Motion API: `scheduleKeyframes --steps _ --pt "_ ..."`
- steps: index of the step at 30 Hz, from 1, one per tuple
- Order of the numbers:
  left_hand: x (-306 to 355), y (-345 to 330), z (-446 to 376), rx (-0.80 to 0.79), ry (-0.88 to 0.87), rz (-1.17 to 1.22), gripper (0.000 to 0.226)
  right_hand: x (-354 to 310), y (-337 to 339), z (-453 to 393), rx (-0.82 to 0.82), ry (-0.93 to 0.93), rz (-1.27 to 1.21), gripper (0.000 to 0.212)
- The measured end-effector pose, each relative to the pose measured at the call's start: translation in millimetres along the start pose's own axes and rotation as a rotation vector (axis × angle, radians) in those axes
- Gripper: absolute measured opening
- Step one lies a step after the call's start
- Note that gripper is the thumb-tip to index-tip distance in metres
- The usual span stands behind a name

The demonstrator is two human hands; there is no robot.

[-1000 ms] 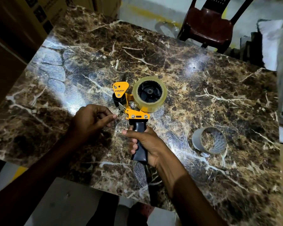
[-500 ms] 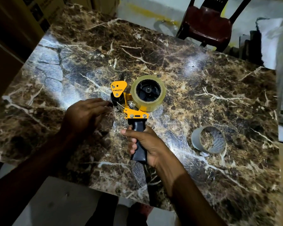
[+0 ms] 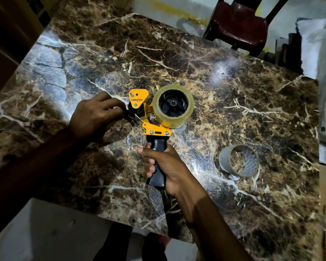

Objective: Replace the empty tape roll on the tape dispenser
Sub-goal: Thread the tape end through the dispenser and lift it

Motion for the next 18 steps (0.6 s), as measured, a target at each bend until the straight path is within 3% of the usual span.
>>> scheduleKeyframes --steps 6,13,18 --pt "2 -9 12 -0.098 -0.073 -0.009 0.031 0 2 -1 0.013 0.004 0.011 0.027" --pt "14 -11 42 -0.367 0.044 0.051 0.078 4 3 -4 -0.017 -0.035 -0.036 0.036" --pt "16 -10 43 -0.445 0.0 0.045 0.09 4 2 -3 -0.029 -0.055 -0.064 0.024"
Point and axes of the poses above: each hand's wrist, its own z-axis away from the middle knuckle, its own y-axis out of the back of the hand, x = y × z, the point moved 6 cm from there along -z, towards the middle knuckle, and after that the axes turned 8 degrees about -y, right-handed, at the moved point
